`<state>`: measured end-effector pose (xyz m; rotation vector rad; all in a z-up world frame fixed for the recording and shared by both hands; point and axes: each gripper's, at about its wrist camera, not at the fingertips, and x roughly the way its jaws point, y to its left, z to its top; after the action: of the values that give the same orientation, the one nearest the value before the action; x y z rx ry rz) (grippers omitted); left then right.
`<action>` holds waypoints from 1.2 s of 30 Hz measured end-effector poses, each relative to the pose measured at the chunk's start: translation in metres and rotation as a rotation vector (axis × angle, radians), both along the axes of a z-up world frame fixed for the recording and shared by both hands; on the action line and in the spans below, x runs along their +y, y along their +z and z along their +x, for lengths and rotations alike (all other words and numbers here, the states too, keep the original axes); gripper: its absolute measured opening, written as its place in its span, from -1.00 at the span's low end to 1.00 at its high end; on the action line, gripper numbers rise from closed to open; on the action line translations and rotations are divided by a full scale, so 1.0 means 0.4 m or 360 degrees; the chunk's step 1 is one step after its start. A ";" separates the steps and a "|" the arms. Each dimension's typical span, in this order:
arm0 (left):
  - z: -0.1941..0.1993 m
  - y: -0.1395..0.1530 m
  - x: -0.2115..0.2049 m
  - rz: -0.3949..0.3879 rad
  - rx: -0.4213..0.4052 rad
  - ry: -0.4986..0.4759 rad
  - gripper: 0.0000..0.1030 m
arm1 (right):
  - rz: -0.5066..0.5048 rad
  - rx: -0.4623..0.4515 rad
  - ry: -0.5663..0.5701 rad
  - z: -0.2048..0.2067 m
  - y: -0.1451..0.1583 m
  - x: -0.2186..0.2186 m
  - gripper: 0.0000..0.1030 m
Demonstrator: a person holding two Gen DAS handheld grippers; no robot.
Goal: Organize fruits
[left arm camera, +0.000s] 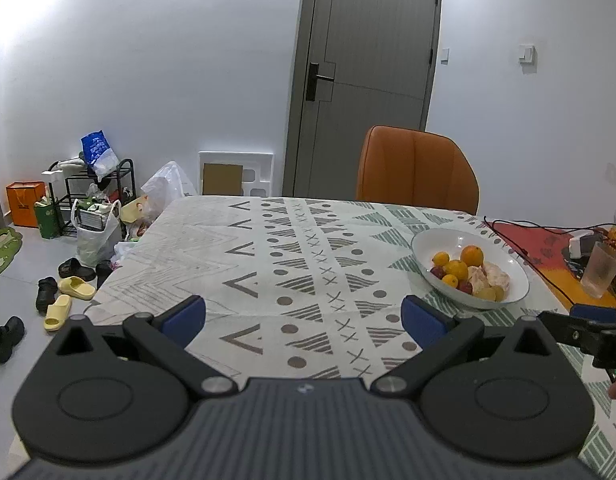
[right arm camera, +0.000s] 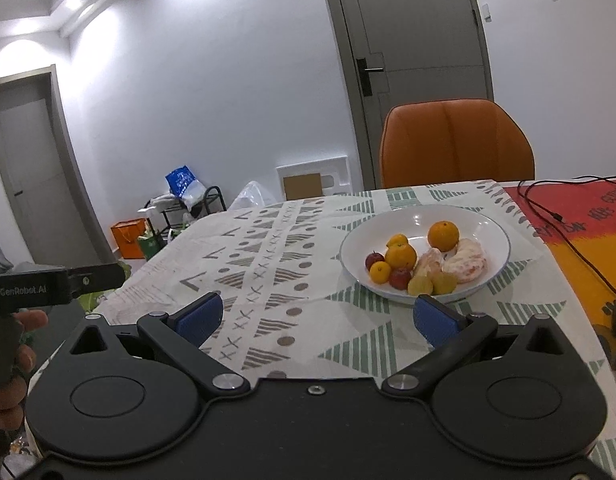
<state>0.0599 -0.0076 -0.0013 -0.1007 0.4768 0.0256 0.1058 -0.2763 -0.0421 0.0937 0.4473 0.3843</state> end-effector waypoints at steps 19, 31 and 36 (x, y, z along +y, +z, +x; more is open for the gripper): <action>-0.012 -0.027 0.003 0.0050 0.0092 -0.0026 1.00 | -0.0065 0.0116 0.0021 -0.017 -0.017 0.002 1.00; -0.010 -0.031 0.000 0.0061 0.0103 -0.0038 1.00 | -0.0074 0.0126 0.0066 -0.017 -0.021 0.016 1.00; -0.011 -0.031 0.000 0.0063 0.0103 -0.0040 1.00 | -0.0072 0.0123 0.0068 -0.019 -0.020 0.016 1.00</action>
<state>0.0556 -0.0077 -0.0138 -0.0553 0.5421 0.0139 0.0982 -0.2699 -0.0500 0.0556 0.5348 0.4132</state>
